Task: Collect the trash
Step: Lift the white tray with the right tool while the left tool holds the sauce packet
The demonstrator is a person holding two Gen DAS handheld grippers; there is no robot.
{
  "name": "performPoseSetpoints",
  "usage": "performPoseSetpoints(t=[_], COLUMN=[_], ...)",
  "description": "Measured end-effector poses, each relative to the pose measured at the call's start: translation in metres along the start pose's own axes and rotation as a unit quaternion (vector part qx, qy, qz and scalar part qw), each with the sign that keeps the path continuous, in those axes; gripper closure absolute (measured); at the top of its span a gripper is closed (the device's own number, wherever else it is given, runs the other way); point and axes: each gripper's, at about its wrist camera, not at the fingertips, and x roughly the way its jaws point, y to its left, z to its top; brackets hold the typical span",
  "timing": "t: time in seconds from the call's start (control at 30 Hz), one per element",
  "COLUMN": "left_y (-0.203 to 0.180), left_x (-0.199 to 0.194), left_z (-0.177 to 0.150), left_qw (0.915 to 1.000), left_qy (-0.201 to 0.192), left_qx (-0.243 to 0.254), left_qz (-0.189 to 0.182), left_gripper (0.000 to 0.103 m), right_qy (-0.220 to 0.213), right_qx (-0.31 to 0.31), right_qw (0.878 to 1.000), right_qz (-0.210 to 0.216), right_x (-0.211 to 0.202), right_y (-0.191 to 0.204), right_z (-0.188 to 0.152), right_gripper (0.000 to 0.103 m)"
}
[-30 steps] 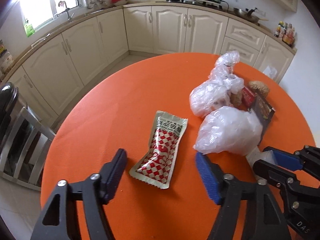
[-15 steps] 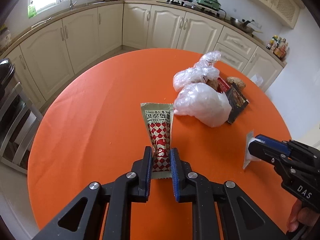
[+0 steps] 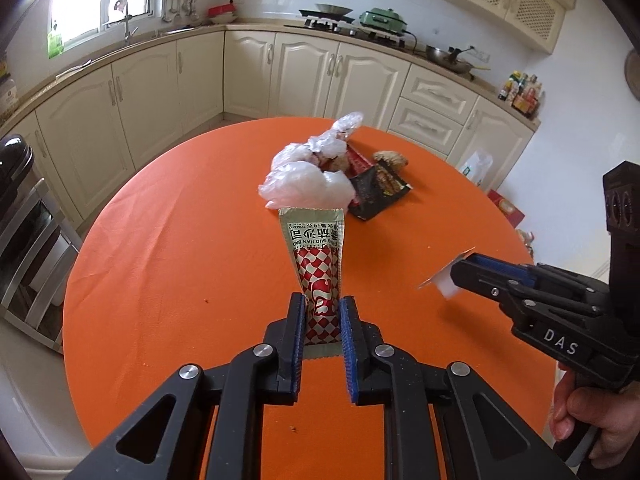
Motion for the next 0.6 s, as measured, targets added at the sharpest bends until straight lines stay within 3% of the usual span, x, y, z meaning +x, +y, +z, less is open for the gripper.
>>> performPoseSetpoints(t=[0.3, 0.6], left_y=[-0.042, -0.076], left_x=[-0.014, -0.025], left_z=[-0.008, -0.006], left_qw=[0.9994, 0.9974], left_qy=[-0.005, -0.015], left_qx=[0.030, 0.061], left_qz=[-0.014, -0.034], left_gripper=[0.090, 0.090], right_qy=[-0.002, -0.023], right_qx=[0.023, 0.031], right_qw=[1.000, 0.999], right_qz=[-0.005, -0.017], right_x=[-0.022, -0.050], right_y=[-0.023, -0.041], right_z=[-0.025, -0.029], right_gripper=[0.084, 0.085])
